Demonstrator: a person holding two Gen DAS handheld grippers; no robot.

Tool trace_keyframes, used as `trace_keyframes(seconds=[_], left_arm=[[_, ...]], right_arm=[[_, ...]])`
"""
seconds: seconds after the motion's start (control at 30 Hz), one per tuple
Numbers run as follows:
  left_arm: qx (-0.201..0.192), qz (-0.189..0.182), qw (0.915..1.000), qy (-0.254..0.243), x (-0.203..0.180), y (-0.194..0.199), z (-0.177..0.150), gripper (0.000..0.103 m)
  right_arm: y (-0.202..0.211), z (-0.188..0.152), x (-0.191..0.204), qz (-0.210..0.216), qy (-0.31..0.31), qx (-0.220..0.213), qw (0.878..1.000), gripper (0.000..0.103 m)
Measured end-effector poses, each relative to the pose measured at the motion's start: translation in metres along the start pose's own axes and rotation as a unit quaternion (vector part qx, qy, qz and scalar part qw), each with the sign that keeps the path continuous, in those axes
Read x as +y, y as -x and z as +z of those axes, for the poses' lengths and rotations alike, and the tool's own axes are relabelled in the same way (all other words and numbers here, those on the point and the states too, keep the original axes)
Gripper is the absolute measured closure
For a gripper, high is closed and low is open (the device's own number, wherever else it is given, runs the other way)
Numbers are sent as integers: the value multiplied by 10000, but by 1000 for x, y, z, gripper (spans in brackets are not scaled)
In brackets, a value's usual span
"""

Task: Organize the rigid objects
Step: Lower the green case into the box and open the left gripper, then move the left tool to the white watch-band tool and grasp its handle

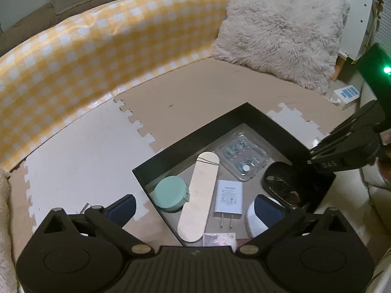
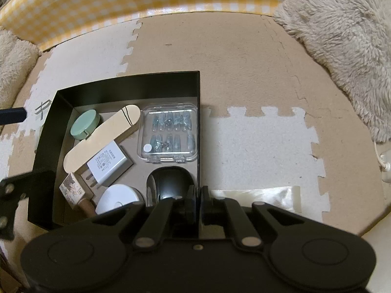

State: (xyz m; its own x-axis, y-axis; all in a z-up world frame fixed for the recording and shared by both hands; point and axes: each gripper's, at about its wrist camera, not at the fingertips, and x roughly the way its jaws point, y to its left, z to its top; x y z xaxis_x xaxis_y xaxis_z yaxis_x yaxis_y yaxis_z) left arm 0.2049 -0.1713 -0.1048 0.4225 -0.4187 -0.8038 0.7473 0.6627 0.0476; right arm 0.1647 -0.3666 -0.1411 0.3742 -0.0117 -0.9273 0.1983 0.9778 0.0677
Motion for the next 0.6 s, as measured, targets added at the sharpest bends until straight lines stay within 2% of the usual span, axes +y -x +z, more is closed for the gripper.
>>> trace_keyframes(seconds=[0.6], left_arm=[[-355,-60,9993,116,-10,39,-16,0]], right_arm=[[0,-1,0,-19,26,7,10000,99]])
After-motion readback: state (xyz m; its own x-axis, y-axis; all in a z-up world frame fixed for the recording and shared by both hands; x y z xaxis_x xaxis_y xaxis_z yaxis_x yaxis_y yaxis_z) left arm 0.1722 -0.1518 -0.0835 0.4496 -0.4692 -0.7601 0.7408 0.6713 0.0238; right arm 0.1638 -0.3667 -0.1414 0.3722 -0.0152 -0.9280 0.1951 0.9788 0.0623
